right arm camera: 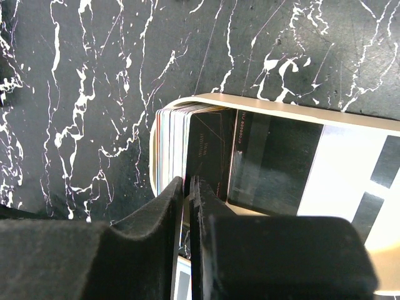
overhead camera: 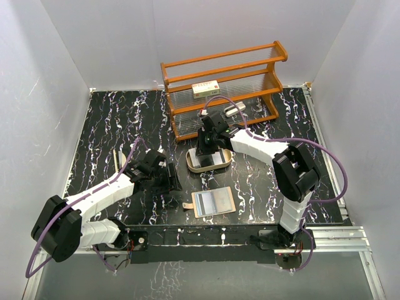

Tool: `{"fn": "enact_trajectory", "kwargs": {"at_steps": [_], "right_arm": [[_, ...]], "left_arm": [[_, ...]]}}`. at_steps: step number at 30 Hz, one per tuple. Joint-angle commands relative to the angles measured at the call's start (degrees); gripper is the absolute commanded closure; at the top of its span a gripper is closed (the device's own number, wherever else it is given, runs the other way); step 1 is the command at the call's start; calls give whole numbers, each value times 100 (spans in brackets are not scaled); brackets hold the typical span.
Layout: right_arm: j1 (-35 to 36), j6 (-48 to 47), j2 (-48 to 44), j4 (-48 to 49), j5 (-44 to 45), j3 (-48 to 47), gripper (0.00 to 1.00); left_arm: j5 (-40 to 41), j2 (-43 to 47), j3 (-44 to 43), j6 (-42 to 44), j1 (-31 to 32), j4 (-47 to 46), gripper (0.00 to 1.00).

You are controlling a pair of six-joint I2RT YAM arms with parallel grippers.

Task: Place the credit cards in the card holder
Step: Pick up the credit card from the storage box.

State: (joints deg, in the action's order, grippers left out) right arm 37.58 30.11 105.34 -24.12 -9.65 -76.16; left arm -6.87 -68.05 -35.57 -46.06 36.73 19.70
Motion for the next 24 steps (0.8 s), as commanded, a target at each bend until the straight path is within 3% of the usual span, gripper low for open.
{"fn": "enact_trajectory", "kwargs": {"at_steps": [1,6,13,19,24], "right_arm": [[7,4,-397,225,147,-92,94],[12,-4,-465,95,306,-140,100],[13,-81,-791,-517,868,-294,100],[18,-88,-1565,-720,938,14,100],[14,103,-2527,-495,331,569,100]], "left_arm": [[-79,88,-3,18,1,57,40],[-66,114,-42,18,1,90,40],[-130,305,-281,-49,1,234,40],[-1243,631,-327,-456,1,-488,34],[-1822,956,-257,-1362,4,-1380,37]]}}
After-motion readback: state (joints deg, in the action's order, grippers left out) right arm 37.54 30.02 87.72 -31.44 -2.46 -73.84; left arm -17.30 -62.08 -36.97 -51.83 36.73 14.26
